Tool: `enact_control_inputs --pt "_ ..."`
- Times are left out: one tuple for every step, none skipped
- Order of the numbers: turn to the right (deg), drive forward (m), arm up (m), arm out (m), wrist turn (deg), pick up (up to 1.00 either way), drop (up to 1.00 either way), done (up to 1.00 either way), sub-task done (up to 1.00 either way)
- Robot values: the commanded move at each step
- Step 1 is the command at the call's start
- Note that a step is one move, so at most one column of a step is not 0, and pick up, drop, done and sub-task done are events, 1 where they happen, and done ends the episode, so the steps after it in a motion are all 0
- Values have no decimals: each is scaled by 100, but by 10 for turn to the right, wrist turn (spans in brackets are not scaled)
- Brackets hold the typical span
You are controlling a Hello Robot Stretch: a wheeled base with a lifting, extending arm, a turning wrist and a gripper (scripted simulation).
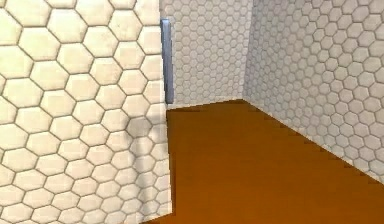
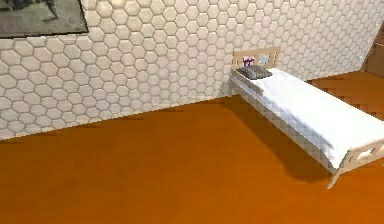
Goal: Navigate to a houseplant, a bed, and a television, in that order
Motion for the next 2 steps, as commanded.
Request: enact_control_inputs --pt "60 0 0 0 0 0 0 0 0" --pt "0 75 0 0 0 0 0 0 0"
